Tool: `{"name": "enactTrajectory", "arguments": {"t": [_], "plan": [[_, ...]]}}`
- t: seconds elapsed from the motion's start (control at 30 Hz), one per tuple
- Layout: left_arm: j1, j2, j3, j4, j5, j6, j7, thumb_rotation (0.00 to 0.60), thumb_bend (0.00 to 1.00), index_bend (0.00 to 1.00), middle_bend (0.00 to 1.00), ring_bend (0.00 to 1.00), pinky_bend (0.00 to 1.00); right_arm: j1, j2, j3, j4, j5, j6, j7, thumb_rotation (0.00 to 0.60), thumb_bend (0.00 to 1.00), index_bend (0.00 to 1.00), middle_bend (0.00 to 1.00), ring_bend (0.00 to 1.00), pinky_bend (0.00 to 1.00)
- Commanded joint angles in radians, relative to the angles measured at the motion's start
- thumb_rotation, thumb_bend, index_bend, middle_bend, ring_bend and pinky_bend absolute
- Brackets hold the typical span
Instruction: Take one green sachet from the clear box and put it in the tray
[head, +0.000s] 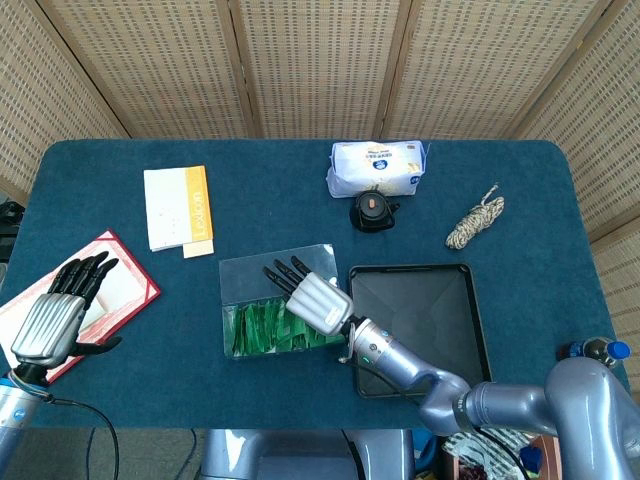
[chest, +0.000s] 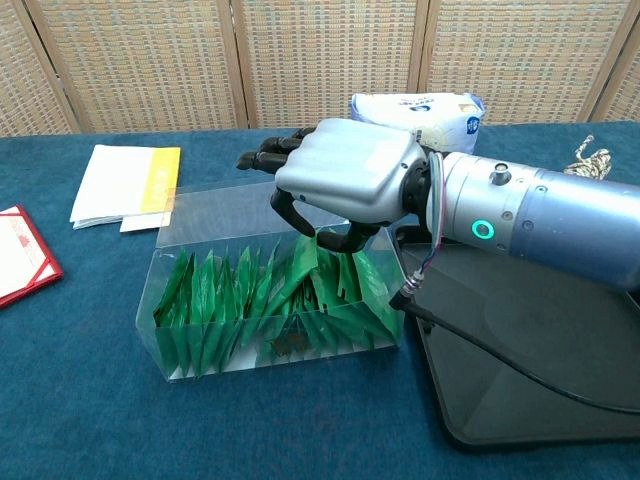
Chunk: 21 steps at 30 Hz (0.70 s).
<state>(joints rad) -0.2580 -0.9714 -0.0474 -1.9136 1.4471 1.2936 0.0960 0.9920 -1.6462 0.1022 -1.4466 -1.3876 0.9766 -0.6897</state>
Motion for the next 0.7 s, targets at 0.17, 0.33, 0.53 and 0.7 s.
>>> {"name": "enactTrajectory", "arguments": {"t": [0.17,0.33,0.53,0.7], "plan": [[0.001,-0.001,-0.001,0.0,-0.001,0.002,0.001,0.6,0.06,0.0,0.0,0.0,0.0,-0.014,0.001,-0.008,0.01,-0.039,0.013,0.039,0.6,0.58,0.57,0.11,0.0,0.24],[0.0,-0.001,0.0,0.0,0.0,0.001,0.001,0.6,0.06,0.0,0.0,0.0,0.0,-0.019,0.001,-0.007,0.014,-0.065,0.022,0.06,0.6,0.58,0.59,0.12,0.0,0.24],[0.0,0.001,0.0,0.0,0.0,0.002,-0.004,0.6,0.06,0.0,0.0,0.0,0.0,-0.029,0.014,-0.001,-0.001,-0.093,0.043,0.08,0.6,0.58,0.61,0.13,0.0,0.24],[0.0,0.002,0.001,0.0,0.004,0.001,-0.006,0.6,0.06,0.0,0.0,0.0,0.0,-0.043,0.044,-0.001,-0.031,-0.115,0.063,0.086,0.6,0.58,0.62,0.13,0.0,0.25]]}}
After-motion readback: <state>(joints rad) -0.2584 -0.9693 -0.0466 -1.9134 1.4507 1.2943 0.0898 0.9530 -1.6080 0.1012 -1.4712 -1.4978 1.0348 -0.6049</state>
